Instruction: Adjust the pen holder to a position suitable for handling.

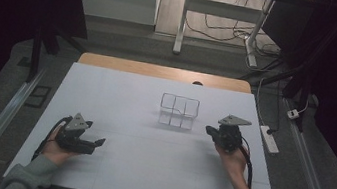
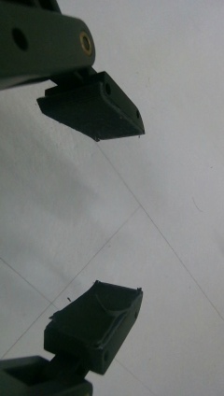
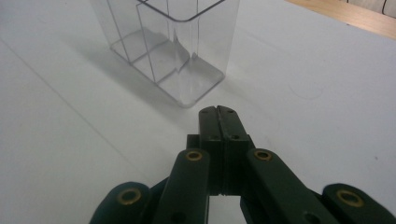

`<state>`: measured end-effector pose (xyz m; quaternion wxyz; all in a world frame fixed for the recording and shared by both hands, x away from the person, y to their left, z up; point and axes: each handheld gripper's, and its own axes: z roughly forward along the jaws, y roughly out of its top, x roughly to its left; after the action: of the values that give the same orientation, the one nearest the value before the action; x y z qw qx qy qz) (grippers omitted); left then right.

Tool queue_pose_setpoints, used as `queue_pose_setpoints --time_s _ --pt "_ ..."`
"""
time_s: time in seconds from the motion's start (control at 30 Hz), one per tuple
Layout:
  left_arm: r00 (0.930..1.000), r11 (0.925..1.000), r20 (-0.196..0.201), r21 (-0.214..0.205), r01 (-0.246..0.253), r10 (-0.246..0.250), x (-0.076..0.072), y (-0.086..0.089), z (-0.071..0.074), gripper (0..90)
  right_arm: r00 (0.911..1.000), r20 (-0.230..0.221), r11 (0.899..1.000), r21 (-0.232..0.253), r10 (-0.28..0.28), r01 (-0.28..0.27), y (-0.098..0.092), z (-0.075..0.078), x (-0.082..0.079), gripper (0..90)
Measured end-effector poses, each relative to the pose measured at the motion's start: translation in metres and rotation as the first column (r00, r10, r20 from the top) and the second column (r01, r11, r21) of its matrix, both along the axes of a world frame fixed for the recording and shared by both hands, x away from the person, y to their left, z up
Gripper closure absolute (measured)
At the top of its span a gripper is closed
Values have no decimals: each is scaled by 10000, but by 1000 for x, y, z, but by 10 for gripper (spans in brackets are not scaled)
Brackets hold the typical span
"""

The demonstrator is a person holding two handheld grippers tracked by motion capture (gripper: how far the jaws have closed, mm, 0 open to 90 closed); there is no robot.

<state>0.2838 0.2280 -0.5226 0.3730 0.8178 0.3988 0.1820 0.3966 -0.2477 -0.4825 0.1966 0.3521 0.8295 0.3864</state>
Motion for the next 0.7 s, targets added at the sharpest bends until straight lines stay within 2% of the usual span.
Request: queue_pose_setpoints --time_s 0.2,0.27,0.53,0.7 --pt "10000 10000 3 35 30 -30 0 0 -1 189 9997 85 9997 -31 -245 245 16 -2 18 895" --pt "10000 10000 -4 47 43 -43 0 0 -1 189 9994 -15 9994 -44 -336 336 20 -3 23 895" --pt "10000 10000 -19 55 32 -32 0 -1 -1 189 9985 -222 9984 240 -498 504 25 -7 37 895" --pt "10000 9999 -31 101 59 -59 0 -1 -1 189 9979 -378 9983 226 -528 537 28 -9 43 895"
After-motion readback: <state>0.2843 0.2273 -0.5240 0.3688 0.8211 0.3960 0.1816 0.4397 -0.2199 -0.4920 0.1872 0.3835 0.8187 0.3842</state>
